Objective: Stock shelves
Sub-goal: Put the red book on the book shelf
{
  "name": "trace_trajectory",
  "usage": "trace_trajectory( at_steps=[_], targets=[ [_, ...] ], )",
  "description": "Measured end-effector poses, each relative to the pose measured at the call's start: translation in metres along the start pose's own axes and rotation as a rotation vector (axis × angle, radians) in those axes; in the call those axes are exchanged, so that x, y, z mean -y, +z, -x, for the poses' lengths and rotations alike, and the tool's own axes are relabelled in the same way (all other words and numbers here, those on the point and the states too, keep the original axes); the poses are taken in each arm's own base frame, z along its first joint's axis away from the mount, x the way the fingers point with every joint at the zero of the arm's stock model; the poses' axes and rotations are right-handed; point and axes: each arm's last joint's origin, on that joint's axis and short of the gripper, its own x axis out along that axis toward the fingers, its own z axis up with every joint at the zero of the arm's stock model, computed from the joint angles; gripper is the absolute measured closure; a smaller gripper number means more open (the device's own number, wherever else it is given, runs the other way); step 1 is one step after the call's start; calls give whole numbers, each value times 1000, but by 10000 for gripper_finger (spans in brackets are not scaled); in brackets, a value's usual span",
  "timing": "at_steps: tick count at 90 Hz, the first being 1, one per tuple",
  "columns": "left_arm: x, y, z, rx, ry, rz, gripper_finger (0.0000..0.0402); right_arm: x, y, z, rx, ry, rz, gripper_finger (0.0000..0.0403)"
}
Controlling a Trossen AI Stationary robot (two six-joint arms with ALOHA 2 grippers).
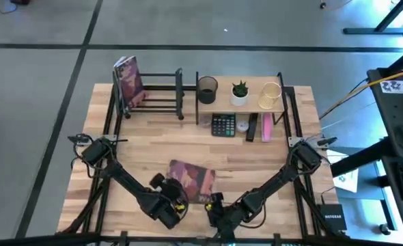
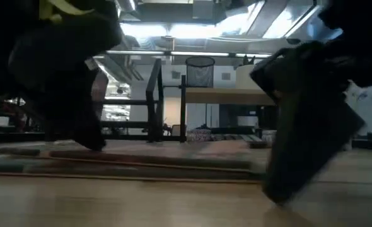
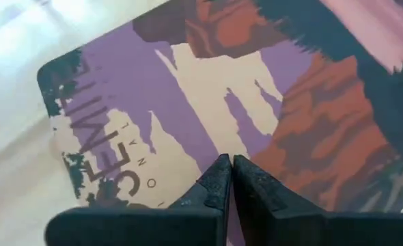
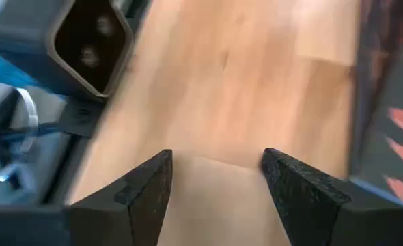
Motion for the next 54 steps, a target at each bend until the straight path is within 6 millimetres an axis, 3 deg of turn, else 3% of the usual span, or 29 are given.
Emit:
trace_trajectory(
  at_steps=[16,25,35,54],
  targets=[
    [-1,20,49,27,-136,124,400,-1,22,50,92,-142,56,185],
    [8,10,58,16,-225,257,400,22,29,63,61,-256,26,185],
    [21,-9,56,21,-279,374,400,61,35,58,22,-350,-91,185],
    [27,-38,22,57,-191,501,400,138,34,27,-80,-397,-251,185]
  ],
)
